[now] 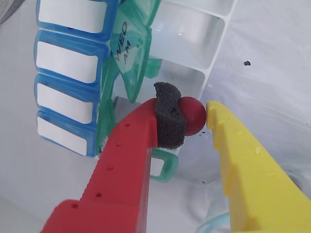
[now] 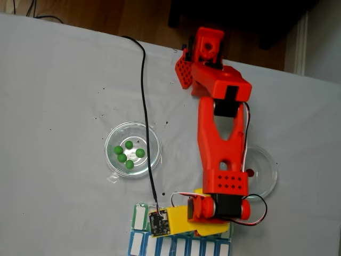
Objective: Sort medicines into box.
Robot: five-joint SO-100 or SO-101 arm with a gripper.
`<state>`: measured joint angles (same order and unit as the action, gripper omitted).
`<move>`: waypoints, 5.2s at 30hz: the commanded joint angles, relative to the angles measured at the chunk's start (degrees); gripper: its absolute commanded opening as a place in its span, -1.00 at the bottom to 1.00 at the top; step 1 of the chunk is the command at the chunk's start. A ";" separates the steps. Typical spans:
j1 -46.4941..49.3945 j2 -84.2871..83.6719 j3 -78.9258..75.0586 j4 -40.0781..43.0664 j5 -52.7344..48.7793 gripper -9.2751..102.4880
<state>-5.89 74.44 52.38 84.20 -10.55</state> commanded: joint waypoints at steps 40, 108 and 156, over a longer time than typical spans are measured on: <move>-1.49 -30.85 -62.49 25.14 0.97 -0.43; -26.02 23.47 21.09 21.36 -4.48 -0.81; -30.94 26.02 36.30 3.08 3.25 -0.39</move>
<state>-36.12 94.13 89.21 88.15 -6.59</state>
